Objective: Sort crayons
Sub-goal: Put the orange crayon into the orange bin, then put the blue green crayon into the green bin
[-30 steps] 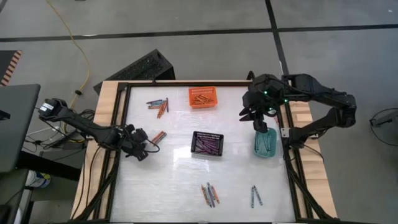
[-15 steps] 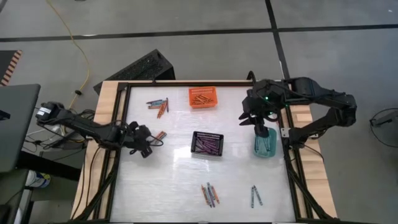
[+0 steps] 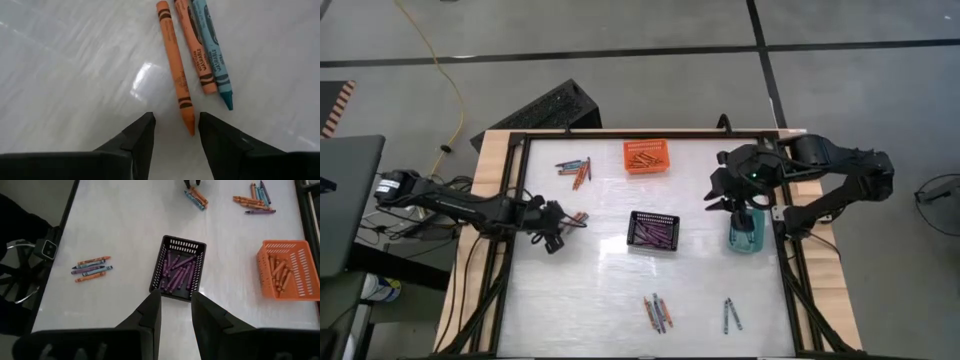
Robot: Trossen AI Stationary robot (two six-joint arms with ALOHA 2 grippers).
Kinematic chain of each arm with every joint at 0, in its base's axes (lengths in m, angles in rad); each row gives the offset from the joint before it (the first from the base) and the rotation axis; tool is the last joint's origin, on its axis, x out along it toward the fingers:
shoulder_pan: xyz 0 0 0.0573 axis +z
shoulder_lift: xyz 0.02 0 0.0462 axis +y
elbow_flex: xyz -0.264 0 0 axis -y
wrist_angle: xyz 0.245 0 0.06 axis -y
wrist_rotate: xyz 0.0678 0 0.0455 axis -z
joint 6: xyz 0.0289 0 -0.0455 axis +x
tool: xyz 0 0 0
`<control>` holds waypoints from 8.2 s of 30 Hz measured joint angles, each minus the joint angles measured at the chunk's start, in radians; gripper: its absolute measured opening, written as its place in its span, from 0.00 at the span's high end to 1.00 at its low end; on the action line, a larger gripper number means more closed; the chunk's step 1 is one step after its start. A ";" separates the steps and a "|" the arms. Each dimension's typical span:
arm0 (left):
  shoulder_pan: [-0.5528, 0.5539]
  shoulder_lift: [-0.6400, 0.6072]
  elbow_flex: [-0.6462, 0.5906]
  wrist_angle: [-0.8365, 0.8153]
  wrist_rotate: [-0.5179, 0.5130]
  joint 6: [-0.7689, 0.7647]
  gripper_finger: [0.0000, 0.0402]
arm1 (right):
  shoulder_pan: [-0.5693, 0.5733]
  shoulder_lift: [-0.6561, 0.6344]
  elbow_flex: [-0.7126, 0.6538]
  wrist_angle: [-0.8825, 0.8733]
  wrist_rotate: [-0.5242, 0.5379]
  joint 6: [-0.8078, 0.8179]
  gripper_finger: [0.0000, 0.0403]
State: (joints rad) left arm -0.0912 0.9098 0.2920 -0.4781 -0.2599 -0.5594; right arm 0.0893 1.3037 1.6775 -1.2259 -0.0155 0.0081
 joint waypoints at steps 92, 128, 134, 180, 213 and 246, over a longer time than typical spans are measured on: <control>0.650 1.023 1.161 0.069 0.309 0.809 0.83 | 0.481 0.010 -0.492 0.052 0.515 1.024 0.75; 0.352 0.914 1.160 0.025 0.434 0.790 0.62 | 1.028 0.590 -0.291 0.201 0.295 1.920 0.78; 0.330 0.914 1.160 0.024 0.432 0.785 0.62 | 1.037 0.673 -0.195 0.055 0.294 1.964 0.79; 0.326 0.915 1.160 -0.003 0.438 0.746 0.62 | 0.961 0.499 -0.562 0.059 0.143 2.027 0.81; 0.326 0.915 1.160 0.005 0.438 0.748 0.62 | 0.958 -0.044 -1.189 0.510 0.141 1.955 0.81; 0.326 0.915 1.160 0.001 0.465 0.735 0.62 | 0.797 -0.040 -1.014 0.475 0.125 1.797 1.00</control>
State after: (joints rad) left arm 0.2352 1.8252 1.4521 -0.4768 0.2048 0.1755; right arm 0.8864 1.2636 0.6636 -0.7507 0.1099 1.8050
